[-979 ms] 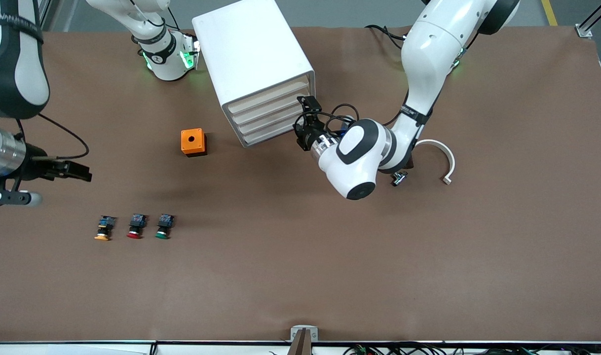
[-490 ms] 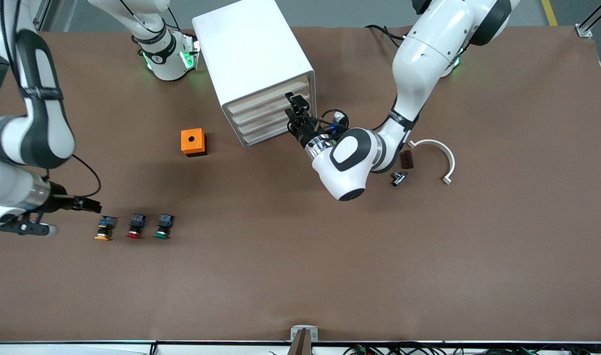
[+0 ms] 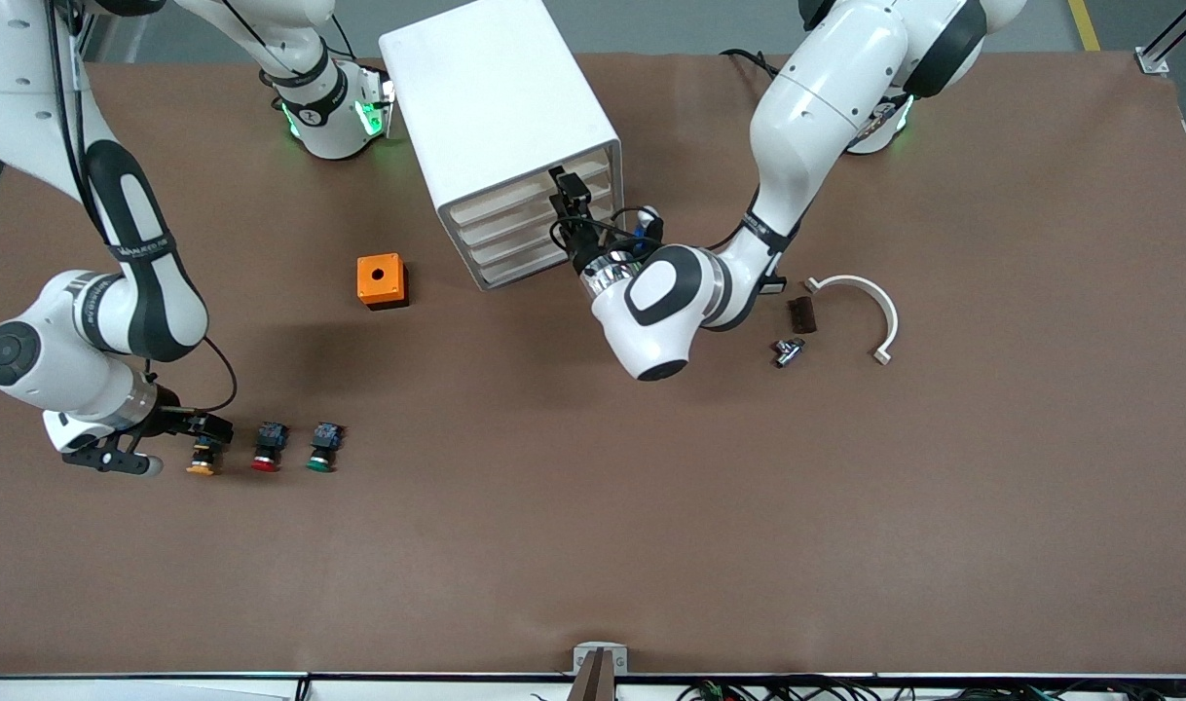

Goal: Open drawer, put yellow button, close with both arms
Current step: 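Grasp the drawer front with the left gripper while the right grasps yellow button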

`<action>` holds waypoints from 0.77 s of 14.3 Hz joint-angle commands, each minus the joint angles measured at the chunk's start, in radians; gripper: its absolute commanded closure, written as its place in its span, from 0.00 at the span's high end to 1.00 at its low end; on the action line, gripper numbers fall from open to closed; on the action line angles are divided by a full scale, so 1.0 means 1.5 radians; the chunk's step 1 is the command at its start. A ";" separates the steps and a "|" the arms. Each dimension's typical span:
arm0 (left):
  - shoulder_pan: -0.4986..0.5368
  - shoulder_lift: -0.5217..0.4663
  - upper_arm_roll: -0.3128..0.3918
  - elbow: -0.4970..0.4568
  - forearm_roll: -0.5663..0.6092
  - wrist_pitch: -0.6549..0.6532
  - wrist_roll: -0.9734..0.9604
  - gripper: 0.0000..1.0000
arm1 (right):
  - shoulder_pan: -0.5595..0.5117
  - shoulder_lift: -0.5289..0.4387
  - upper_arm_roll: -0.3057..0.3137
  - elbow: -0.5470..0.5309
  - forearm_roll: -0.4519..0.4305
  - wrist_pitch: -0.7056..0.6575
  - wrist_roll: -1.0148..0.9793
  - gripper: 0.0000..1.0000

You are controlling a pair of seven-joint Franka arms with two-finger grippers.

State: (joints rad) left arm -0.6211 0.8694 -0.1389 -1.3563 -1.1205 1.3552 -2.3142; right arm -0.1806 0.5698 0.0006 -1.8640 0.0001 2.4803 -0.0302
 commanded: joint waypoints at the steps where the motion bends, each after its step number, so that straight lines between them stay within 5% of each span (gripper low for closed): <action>1: -0.022 0.007 0.002 0.016 -0.015 -0.011 -0.016 0.54 | -0.022 0.044 0.012 0.014 -0.001 0.037 -0.037 1.00; 5: -0.029 0.011 0.002 0.016 -0.019 -0.011 -0.014 0.31 | -0.021 0.057 0.012 0.020 0.001 0.043 -0.037 0.93; 9: -0.027 0.021 0.003 0.015 -0.019 -0.011 -0.015 0.16 | -0.019 0.055 0.012 0.020 -0.003 0.036 -0.063 0.17; 11: -0.026 0.022 0.002 0.016 -0.019 -0.011 -0.016 0.13 | -0.019 0.054 0.012 0.020 -0.003 0.035 -0.063 0.02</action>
State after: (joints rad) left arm -0.6573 0.8867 -0.1387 -1.3547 -1.1273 1.3537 -2.3157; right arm -0.1925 0.6494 0.0029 -1.8478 0.0001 2.5473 -0.1074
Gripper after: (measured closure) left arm 0.833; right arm 0.463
